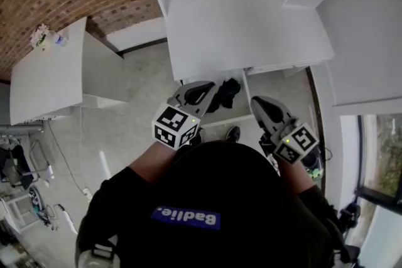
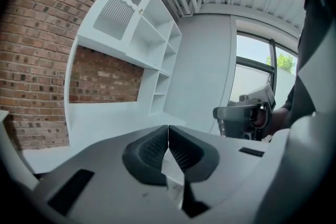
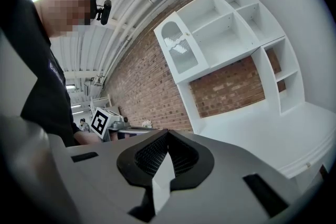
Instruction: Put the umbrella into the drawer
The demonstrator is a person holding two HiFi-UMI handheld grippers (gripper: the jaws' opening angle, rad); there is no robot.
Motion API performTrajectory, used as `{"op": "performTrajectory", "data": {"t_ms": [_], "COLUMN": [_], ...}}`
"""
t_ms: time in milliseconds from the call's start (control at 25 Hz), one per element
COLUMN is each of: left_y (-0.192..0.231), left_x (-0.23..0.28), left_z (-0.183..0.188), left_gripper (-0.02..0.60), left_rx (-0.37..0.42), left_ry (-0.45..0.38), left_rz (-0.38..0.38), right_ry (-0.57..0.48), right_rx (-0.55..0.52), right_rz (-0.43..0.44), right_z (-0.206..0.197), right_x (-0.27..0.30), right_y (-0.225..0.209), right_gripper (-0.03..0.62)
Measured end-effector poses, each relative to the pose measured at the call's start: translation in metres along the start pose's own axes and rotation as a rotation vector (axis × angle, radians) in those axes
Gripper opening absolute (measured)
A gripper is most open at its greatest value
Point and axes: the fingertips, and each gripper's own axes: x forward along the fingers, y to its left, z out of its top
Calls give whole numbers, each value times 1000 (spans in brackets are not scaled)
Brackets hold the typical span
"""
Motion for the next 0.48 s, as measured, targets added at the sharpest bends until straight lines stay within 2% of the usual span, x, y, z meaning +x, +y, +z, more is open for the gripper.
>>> {"op": "performTrajectory", "data": {"t_ms": [480], "left_y": [-22], "left_x": [-7], "left_z": [16], "left_gripper": [3], "left_rx": [76], "left_ry": [-40], "left_rz": [-45], "right_ry": [-10], "right_rx": [-8], "right_rz": [1], "right_z": [-2], "right_x": [2], "right_y": [-3], "right_gripper": [28]}}
